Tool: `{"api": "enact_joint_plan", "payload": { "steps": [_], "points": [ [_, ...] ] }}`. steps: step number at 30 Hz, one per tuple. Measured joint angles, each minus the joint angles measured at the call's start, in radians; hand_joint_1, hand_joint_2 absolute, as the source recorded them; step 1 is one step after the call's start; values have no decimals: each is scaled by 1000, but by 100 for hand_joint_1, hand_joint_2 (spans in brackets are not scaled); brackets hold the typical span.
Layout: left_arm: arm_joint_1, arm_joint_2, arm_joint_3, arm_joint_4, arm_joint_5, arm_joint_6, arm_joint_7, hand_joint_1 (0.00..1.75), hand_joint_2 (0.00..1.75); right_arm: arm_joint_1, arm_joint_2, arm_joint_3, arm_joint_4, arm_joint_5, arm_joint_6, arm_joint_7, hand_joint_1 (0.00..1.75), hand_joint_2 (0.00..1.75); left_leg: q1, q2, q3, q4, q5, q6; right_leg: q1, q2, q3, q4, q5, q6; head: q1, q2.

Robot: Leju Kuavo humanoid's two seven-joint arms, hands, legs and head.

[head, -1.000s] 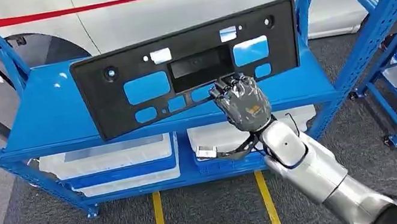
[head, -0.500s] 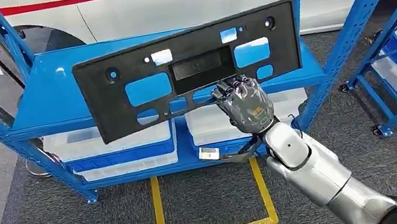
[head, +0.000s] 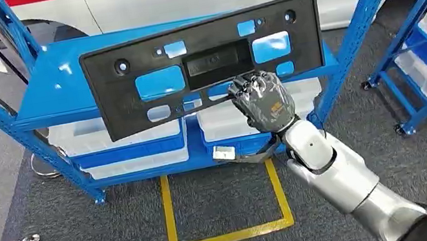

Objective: Take the parts from the cabinet and place them on the table.

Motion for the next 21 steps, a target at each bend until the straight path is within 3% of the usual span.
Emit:
{"api": "enact_joint_plan", "payload": {
  "steps": [2,3,4,6,7,8,9,10,12,13,14,17,18,19,20,21],
  "points": [
    [1,0,0,0,0,0,0,0,175,0,-6,-1,0,-4,-1,0,175,175,-6,-1,-11,1,15,18,-1,-1,-4,-11,20,14,0,0],
    [2,-1,-1,0,0,0,0,0,175,2,-9,-2,0,-4,-1,0,175,175,4,2,-19,-11,28,30,-5,0,-10,-8,11,20,0,0],
    [0,-1,-1,0,1,0,0,0,175,1,-10,-2,0,-4,-1,0,175,175,2,6,-27,-10,39,38,-5,4,-19,12,-30,24,1,0],
    [-4,-1,-1,0,2,0,0,0,175,-5,-11,-3,0,-6,8,0,175,175,0,10,-54,-7,60,53,-4,4,-55,142,-150,27,2,0],
    [-5,-1,-1,0,3,0,2,0,175,-7,-12,-3,0,-7,11,0,175,175,-2,12,-67,-6,69,54,-2,5,-72,214,-187,28,2,0],
    [-5,-1,-1,0,3,0,2,0,175,-7,-13,-3,0,-8,14,0,175,175,-4,12,-82,-4,78,55,-1,5,-80,272,-198,27,1,0],
    [-6,-1,-1,0,4,-1,2,0,175,-6,-15,-3,0,-12,16,0,175,175,-6,12,-95,-2,87,56,0,5,-71,289,-180,25,2,0],
    [-7,-1,-1,0,5,-1,2,0,175,-6,-15,-3,0,-16,17,0,175,175,-8,12,-108,1,95,55,1,6,-44,266,-143,20,2,0],
    [-9,-2,-1,0,7,-2,5,0,175,-9,-16,-5,0,-21,20,1,175,175,-11,11,-126,4,108,53,8,9,56,132,-81,5,2,0],
    [-11,-5,-1,0,8,-3,6,0,175,-11,-17,-8,0,-22,21,1,175,175,-11,10,-132,5,115,50,13,14,116,37,-94,-9,1,0],
    [-14,-5,-1,0,9,-3,6,0,175,-14,-17,-11,0,-22,20,1,175,175,-17,10,-137,7,122,44,17,14,150,-26,-114,-13,1,0],
    [-13,-4,-1,0,13,-3,9,0,175,-17,-20,-15,0,-26,18,0,175,175,-12,10,-141,-9,152,27,22,14,144,-39,-98,-19,1,0],
    [-13,-1,-1,0,14,-3,9,0,175,-17,-20,-15,2,-27,18,0,175,175,-23,7,-147,-11,153,21,7,8,137,-55,-85,-26,2,0],
    [-14,-2,-1,0,15,-3,10,0,175,-19,-20,-15,2,-29,18,0,175,175,-19,9,-156,3,118,12,7,3,131,-57,-72,-31,1,0],
    [-14,-1,-1,0,16,-5,10,0,175,-20,-20,-16,2,-31,18,0,175,175,-15,9,-168,46,65,3,6,1,119,-57,-63,-41,2,0],
    [-15,-1,0,0,16,-5,10,0,175,-21,-20,-16,2,-32,19,0,175,175,-12,9,-186,118,5,-4,7,0,106,-55,-54,-43,1,0]
  ]
}}
